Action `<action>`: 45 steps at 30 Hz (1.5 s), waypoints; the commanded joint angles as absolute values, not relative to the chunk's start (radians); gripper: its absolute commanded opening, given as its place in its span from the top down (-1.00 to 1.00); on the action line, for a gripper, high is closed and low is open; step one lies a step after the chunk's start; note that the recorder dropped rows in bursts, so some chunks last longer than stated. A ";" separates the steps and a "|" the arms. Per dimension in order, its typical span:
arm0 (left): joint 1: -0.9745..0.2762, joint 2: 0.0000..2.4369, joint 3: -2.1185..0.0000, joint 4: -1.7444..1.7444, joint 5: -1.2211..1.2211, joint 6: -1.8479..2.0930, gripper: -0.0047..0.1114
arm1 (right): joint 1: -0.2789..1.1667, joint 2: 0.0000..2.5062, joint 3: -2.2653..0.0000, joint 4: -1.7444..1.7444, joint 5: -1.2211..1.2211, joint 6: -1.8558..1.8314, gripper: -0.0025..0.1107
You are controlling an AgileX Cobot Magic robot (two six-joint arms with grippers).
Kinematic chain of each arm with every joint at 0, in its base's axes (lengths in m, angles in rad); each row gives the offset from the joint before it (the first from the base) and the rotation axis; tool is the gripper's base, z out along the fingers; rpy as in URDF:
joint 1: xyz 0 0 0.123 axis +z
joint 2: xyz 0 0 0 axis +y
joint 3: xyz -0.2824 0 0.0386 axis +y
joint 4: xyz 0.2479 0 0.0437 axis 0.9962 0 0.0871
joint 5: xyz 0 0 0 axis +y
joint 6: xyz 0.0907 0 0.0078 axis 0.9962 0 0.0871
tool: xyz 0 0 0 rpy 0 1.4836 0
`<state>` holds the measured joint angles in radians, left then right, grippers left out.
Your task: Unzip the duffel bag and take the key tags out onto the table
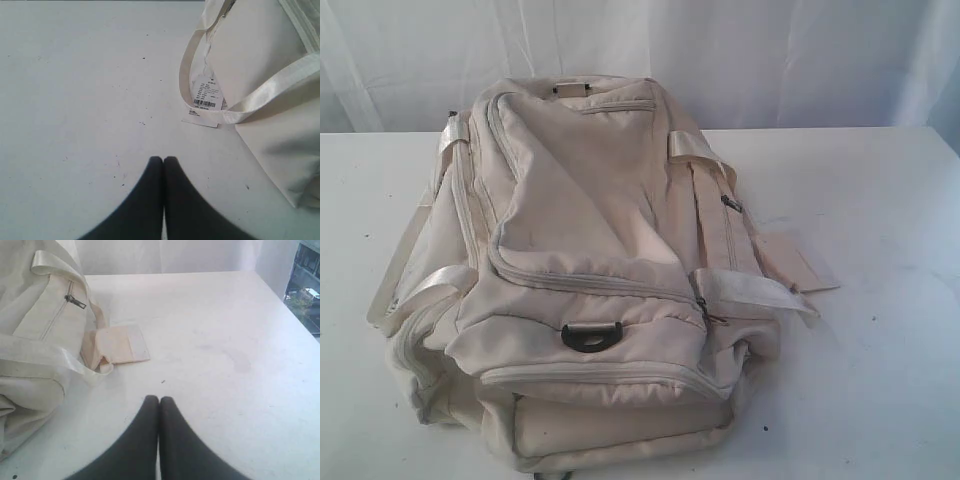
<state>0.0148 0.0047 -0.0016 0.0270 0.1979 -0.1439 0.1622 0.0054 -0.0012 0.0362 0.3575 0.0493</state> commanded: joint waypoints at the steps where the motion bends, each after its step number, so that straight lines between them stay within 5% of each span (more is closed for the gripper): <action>1: 0.011 0.000 0.000 0.023 0.202 -0.150 0.92 | 0.164 0.000 0.000 0.032 0.342 0.063 0.96; 28: 0.011 0.000 0.000 0.023 0.161 -0.163 0.92 | 0.164 0.000 0.000 0.025 0.297 0.048 0.96; 35: 0.011 0.000 0.000 -0.127 -0.227 -0.341 0.92 | 0.164 0.000 0.000 0.025 0.212 0.048 0.96; 43: 0.011 0.000 0.000 -0.127 -0.957 -0.338 0.92 | 0.164 0.000 0.000 0.112 0.048 0.246 0.96; 45: 0.011 0.000 0.000 -0.131 -0.957 -0.353 0.92 | 0.164 0.000 0.000 0.112 -0.078 0.248 0.96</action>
